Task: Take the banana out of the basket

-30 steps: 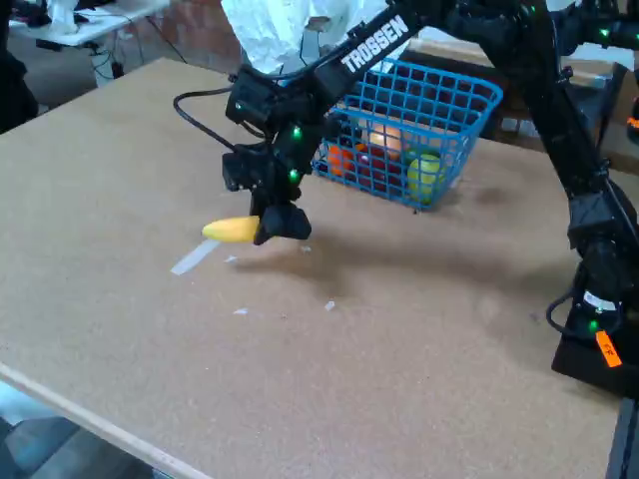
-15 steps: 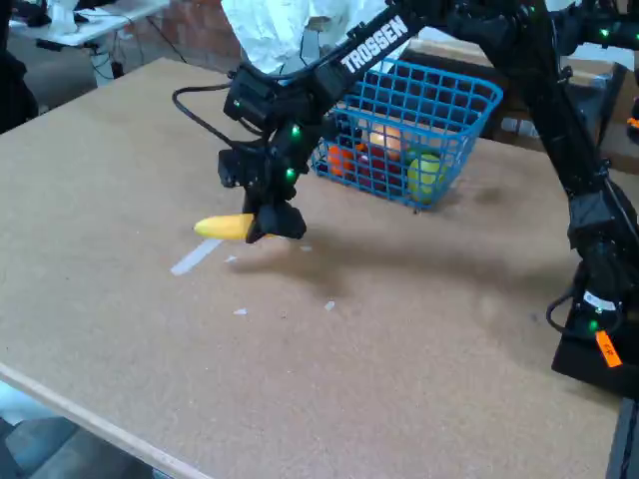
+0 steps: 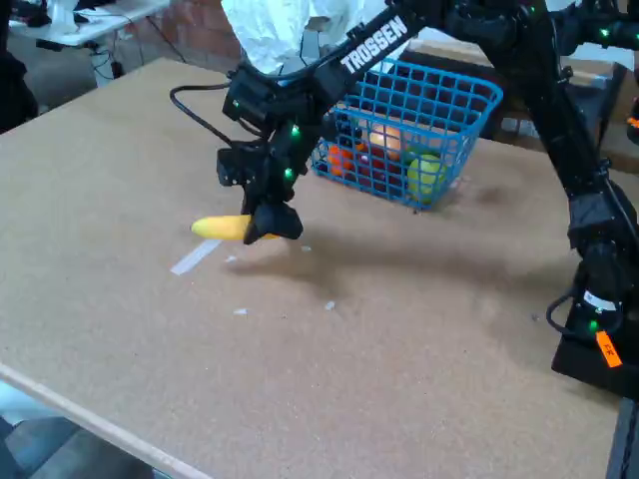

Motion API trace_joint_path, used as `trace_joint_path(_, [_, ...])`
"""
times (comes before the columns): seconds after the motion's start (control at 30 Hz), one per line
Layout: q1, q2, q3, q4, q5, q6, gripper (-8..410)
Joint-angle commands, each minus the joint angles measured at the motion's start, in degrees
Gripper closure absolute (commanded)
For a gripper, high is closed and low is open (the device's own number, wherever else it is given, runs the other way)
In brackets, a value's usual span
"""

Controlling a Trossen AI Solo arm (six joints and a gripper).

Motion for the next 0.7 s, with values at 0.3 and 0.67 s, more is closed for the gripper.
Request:
trace_joint_path(0.3, [0.0,0.0,0.0,-0.3,-0.3,2.6,207])
trace_joint_path(0.67, [0.1,0.0,0.0,-0.4,-0.5,5.2,148])
